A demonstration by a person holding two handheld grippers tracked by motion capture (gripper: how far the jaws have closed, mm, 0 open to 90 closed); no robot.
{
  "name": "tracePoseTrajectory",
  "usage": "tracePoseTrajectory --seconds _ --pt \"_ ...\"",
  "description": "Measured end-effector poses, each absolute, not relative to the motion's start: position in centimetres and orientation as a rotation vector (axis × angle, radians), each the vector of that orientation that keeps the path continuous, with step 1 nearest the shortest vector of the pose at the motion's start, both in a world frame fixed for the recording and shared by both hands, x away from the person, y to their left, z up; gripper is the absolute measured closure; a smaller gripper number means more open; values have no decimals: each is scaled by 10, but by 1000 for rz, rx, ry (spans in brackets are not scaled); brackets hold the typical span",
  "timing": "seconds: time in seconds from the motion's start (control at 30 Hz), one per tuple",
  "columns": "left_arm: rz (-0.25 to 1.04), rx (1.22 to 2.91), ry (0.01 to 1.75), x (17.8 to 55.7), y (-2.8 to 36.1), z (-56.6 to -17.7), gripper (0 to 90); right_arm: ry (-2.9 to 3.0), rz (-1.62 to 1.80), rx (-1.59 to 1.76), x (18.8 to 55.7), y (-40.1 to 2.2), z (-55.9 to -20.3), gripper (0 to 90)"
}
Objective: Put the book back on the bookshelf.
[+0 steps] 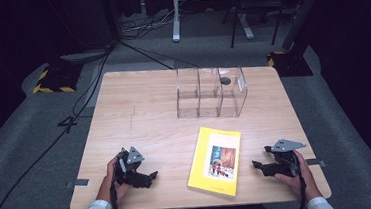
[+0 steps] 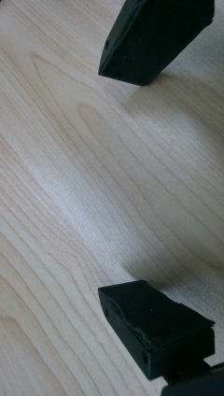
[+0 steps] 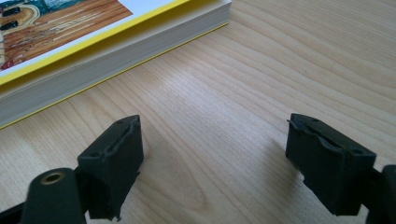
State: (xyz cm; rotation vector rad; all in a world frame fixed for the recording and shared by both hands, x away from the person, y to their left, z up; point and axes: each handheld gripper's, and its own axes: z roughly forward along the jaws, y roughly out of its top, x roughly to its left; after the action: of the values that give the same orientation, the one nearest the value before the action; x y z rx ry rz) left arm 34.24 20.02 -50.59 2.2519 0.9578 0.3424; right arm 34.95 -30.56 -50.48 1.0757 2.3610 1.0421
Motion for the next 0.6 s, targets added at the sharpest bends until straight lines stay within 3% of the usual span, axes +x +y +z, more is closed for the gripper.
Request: tracePoseTrajectory --seconds 0.6 --pt "313 2271 902 336 197 -506 4 2523 1023 919 350 -284 -499 229"
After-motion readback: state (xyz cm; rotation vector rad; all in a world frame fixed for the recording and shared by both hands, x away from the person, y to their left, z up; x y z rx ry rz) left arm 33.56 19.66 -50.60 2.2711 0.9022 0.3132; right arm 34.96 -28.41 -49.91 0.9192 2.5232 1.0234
